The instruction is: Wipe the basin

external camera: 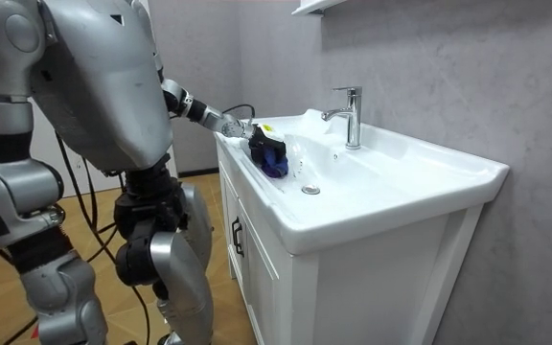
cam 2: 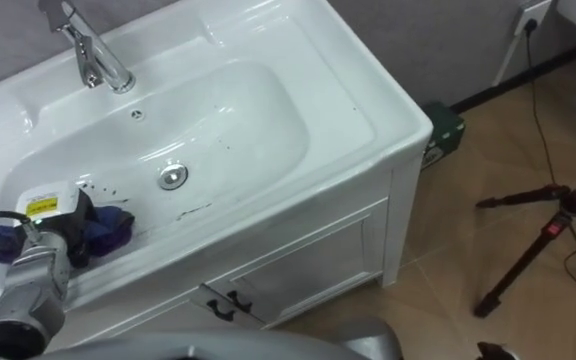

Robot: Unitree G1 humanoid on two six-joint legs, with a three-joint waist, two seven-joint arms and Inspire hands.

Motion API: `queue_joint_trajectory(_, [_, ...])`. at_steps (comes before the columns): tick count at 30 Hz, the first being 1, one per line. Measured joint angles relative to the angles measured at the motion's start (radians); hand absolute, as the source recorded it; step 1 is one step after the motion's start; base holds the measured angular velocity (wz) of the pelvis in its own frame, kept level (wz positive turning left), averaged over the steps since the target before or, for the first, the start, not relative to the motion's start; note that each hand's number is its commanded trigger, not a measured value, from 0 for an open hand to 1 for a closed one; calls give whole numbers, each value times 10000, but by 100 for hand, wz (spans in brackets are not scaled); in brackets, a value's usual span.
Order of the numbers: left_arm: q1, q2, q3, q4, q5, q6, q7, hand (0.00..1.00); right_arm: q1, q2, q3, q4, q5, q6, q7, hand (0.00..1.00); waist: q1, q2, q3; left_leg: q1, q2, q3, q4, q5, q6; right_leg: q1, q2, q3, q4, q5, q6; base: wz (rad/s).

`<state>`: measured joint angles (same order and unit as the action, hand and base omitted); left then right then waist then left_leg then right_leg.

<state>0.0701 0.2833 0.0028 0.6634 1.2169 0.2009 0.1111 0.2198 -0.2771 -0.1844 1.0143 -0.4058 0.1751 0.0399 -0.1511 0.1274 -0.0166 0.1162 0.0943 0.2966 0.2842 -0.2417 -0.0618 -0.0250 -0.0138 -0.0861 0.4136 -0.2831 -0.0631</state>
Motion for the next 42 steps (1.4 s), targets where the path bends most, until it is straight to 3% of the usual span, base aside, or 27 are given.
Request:
queue_joint_trajectory(7, [385, 175, 245, -274, 3, -1, 303, 100, -84, -91, -625, -97, -491, 1, -293, 0, 295, 127, -31, -187, 15, -27, -3, 93, -62, -279, 7, -42, 73, -39, -66, -8])
queue_joint_trajectory(8, [386, 175, 319, -288, -12, -2, 307, 100, -77, -93, -709, -94, -559, 17, -310, 0, 515, 170, -44, -191, 20, -101, 2, 93, -62, -291, -17, -152, 143, -40, -80, -24])
queue_joint_trajectory(11, [366, 181, 445, -160, -171, -2, 317, 100, -101, -106, -729, -78, -571, 3, -374, 0, 624, 227, -48, -186, -4, -868, 65, 92, -63, -124, -184, -909, 138, -56, -141, -7])
queue_joint_trajectory(13, [314, 208, 452, -153, -390, -3, 320, 100, -208, -101, -713, -81, -552, -22, -383, 0, 667, 240, -37, -190, 0, -970, 89, 92, -63, -131, -195, -988, 141, -108, -194, 14])
queue_joint_trajectory(18, [55, 212, 448, -142, -481, -3, 196, 100, -447, -88, -315, -97, -353, -329, -524, 0, 618, 206, 3, -219, 30, -957, 83, 109, -89, -110, -209, -1166, 197, -184, -242, 15])
queue_joint_trajectory(20, [-18, 213, 453, -160, -468, 24, 104, 100, -453, -85, -320, -92, -221, -504, -531, 0, 508, 110, 71, -201, -24, -960, 52, 183, -95, -135, -263, -1186, 233, -244, -214, 14])
queue_joint_trajectory(29, [-360, 233, 533, -248, -703, 43, -195, 100, -407, -182, 114, 447, 478, -777, -501, 0, 399, -159, 232, -217, -52, -924, 38, 195, -88, -69, -361, -1385, 237, -304, -190, 7])
queue_joint_trajectory(36, [-436, 240, 476, -821, -703, 308, -803, 100, -430, -213, 466, 862, 951, -828, -503, 0, 281, -320, 243, -280, -53, -753, -112, 196, -89, -186, -356, -1386, 210, -306, -153, 2])
queue_joint_trajectory(42, [-476, 238, -244, -1239, -767, 615, -1234, 100, -434, -177, 854, 1030, 946, -870, -509, 0, 143, -409, 225, -353, -34, -309, -132, 196, -89, -254, -398, -1392, 173, -280, -116, 0])
